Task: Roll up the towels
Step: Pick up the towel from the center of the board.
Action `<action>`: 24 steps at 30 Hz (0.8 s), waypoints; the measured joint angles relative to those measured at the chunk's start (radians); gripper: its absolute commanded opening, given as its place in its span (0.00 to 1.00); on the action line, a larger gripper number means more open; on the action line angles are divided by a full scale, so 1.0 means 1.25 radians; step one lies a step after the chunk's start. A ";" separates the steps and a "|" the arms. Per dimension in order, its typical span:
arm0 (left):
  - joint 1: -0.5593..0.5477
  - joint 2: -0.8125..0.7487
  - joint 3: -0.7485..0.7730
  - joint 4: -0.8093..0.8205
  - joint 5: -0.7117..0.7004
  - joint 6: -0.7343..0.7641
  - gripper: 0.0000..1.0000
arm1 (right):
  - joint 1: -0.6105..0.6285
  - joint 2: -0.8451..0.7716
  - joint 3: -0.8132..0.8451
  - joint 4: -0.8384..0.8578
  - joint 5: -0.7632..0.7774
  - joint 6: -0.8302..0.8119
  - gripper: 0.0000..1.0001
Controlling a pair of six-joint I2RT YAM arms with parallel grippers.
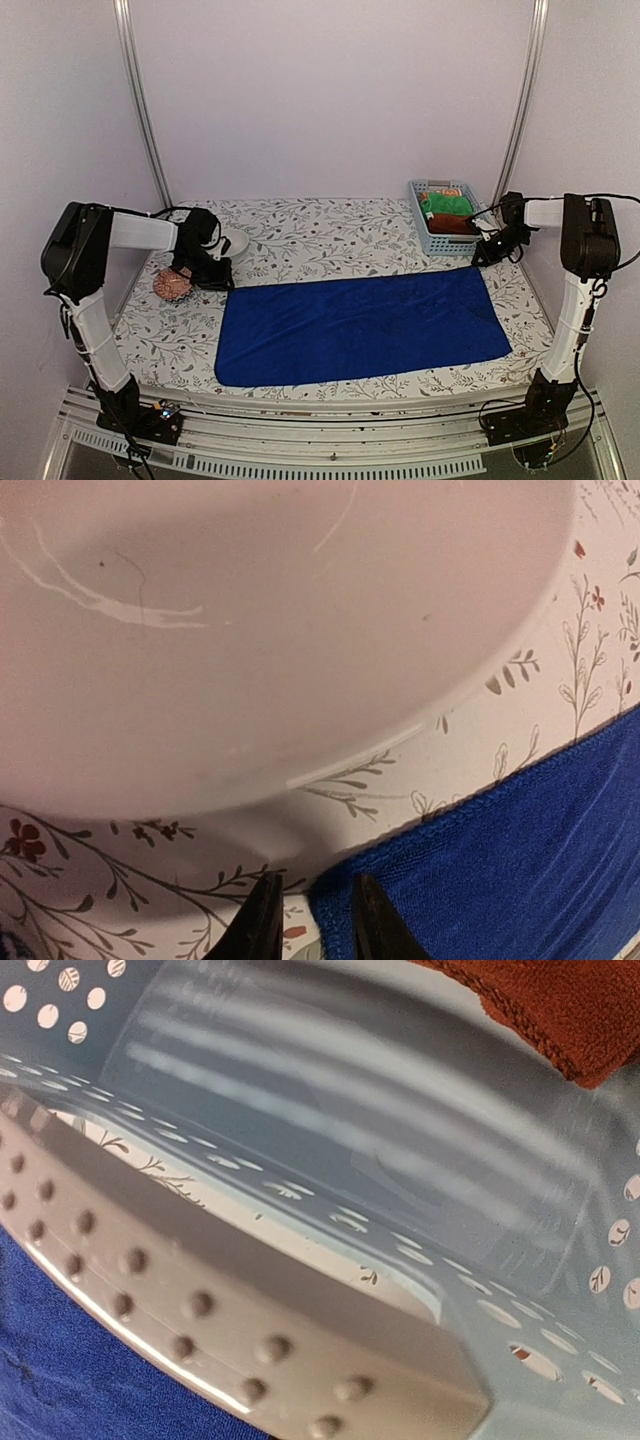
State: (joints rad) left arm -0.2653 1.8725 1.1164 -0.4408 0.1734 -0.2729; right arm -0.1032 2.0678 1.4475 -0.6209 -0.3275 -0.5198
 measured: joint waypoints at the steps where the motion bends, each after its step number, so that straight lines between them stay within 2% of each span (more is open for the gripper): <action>1: -0.007 0.006 0.010 -0.008 -0.012 0.002 0.26 | 0.000 0.000 0.000 0.000 0.000 0.000 0.03; 15: -0.050 0.036 0.063 -0.083 -0.111 0.022 0.25 | 0.000 0.000 0.000 -0.001 -0.004 0.000 0.03; 24: -0.060 0.057 0.086 -0.089 -0.128 0.027 0.16 | -0.001 0.000 0.000 -0.002 -0.005 0.000 0.03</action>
State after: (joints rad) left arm -0.3405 1.9438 1.2243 -0.5518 0.0135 -0.2386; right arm -0.1043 2.0678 1.4475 -0.6239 -0.3336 -0.5198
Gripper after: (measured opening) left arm 0.194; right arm 0.029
